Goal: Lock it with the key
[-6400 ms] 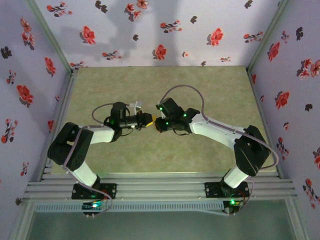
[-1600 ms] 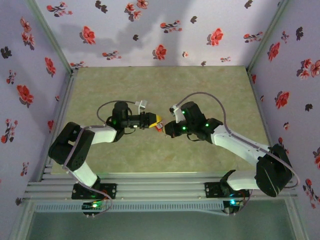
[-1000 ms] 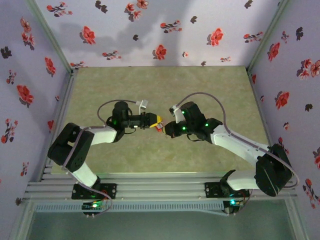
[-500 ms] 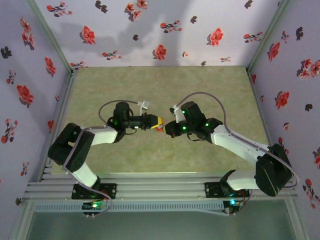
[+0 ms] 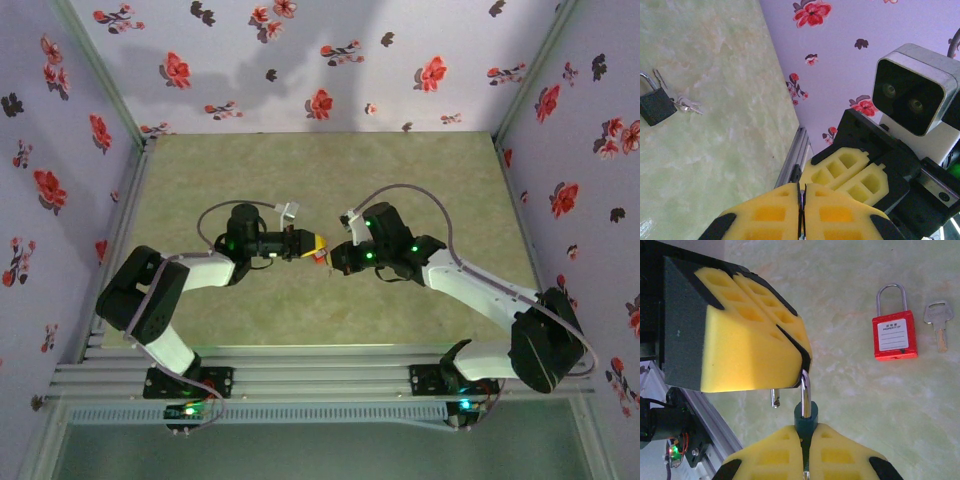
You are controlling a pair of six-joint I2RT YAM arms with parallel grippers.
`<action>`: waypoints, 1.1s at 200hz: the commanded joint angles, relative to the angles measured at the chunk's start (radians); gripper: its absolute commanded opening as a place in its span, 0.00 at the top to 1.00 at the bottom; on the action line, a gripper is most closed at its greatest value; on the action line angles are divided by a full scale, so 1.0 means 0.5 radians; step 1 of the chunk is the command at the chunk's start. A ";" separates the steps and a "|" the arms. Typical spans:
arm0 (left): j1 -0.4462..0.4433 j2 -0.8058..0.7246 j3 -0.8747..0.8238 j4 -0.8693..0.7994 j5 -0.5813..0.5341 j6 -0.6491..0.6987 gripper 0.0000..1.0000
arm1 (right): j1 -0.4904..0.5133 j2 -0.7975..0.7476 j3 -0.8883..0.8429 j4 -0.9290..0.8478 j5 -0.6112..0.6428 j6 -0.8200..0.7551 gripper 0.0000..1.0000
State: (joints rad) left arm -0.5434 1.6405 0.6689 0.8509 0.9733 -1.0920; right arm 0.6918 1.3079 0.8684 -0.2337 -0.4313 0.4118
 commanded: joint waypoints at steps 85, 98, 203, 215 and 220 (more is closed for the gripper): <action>-0.025 -0.132 0.026 0.042 0.075 0.109 1.00 | -0.138 -0.220 -0.236 0.478 -0.628 0.316 1.00; -0.033 -0.128 0.005 0.137 0.087 0.077 1.00 | -0.143 -0.239 -0.260 0.553 -0.683 0.350 1.00; -0.114 -0.054 -0.035 0.658 0.150 -0.118 1.00 | -0.144 -0.455 -0.426 1.037 -0.939 0.573 1.00; -0.125 -0.051 -0.033 0.652 0.149 -0.105 1.00 | -0.146 -0.486 -0.437 1.048 -0.933 0.573 1.00; -0.131 -0.046 -0.031 0.650 0.146 -0.100 1.00 | -0.145 -0.497 -0.438 1.046 -0.932 0.572 1.00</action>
State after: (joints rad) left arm -0.5686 1.6104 0.6518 1.1606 1.0565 -1.1538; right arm 0.5999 1.1122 0.6430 0.1646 -0.7929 0.6926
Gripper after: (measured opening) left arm 0.069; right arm 0.063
